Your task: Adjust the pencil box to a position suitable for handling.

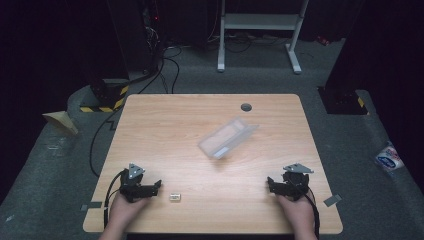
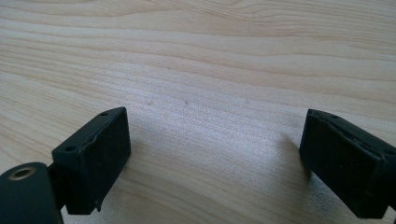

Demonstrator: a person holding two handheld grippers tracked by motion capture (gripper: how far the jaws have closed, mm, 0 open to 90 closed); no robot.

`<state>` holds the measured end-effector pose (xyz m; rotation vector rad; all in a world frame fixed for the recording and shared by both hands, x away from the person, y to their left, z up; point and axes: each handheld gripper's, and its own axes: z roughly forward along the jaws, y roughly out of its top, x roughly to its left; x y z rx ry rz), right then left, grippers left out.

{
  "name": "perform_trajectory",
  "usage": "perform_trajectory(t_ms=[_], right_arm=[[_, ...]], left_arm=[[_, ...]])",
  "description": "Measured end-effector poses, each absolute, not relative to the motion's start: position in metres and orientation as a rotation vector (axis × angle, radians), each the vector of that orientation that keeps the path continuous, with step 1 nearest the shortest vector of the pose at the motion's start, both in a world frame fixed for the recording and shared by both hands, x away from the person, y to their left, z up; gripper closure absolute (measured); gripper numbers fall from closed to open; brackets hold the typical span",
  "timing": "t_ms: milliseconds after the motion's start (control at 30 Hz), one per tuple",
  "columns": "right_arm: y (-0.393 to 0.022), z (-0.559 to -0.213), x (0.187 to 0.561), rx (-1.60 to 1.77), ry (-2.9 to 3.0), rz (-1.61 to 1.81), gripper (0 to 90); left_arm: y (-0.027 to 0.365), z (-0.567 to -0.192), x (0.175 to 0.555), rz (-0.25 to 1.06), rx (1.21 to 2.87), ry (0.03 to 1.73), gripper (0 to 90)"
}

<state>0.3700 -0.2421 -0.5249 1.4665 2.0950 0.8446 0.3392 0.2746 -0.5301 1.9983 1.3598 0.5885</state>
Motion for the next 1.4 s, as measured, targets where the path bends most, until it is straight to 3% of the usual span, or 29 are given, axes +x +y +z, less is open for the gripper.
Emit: perform_trajectory(t_ms=[600,700,1400], right_arm=[[-0.242,-0.525,0.37,1.464,2.095,0.846,9.5],[-0.241,-0.524,0.368,1.453,2.08,0.851,18.6],[-0.157,-0.483,0.359,1.181,2.141,1.122,35.0]], left_arm=[[0.275,-0.53,0.339,0.585,2.001,1.351,7.8],[0.275,-0.53,0.339,0.586,1.999,1.353,8.1],[0.275,-0.53,0.338,0.591,2.005,1.339,9.5]])
